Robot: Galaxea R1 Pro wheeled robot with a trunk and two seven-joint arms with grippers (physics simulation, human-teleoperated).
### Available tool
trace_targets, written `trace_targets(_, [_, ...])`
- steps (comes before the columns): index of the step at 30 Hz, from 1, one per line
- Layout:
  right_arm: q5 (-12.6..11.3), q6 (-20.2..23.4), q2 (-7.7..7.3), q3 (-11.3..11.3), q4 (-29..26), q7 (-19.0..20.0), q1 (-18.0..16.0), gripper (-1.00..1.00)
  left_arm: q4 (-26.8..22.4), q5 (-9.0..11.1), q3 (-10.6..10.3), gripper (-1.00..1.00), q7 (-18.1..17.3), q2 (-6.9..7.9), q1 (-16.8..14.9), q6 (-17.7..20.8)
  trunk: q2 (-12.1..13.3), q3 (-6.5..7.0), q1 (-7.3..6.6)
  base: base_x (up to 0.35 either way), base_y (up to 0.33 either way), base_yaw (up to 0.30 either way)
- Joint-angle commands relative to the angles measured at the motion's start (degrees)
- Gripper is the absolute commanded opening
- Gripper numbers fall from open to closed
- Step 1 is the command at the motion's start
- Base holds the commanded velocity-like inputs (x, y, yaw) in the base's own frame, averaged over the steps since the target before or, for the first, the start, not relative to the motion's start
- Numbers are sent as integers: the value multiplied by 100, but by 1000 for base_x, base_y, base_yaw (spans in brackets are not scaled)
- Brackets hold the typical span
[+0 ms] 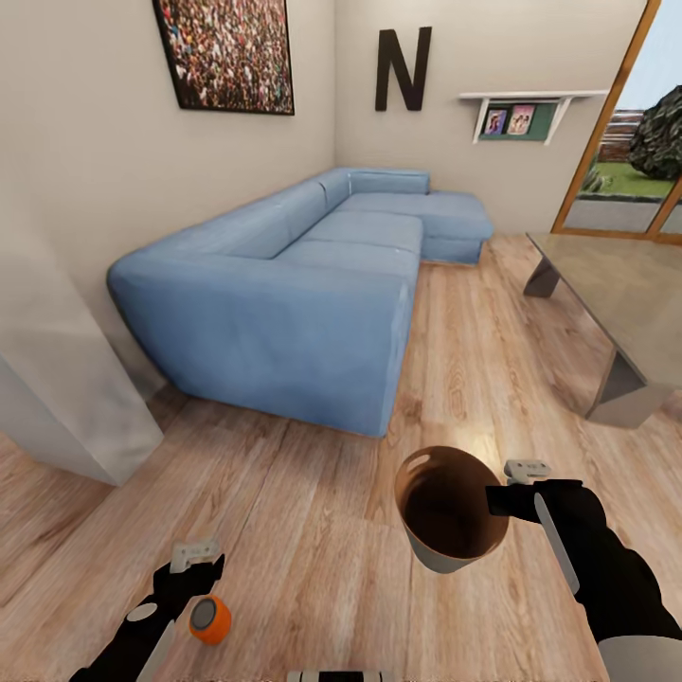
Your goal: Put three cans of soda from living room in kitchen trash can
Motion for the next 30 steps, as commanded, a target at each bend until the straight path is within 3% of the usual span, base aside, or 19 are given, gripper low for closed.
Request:
trace_targets(1, [-93, 6, -1, -1, -2, 20, -3, -100, 0, 0, 0, 100, 0, 2, 0, 0, 0, -9, -1, 0, 0, 0])
trace_targets(12, [-93, 6, 0, -1, -2, 20, -3, -100, 0, 0, 0, 100, 0, 2, 0, 0, 0, -106, -1, 0, 0, 0])
trace_targets(30, [-93, 6, 1, 5, -2, 20, -3, -100, 110, 0, -18, 100, 2, 7, -3, 7, 0, -120, -1, 23, 0, 0])
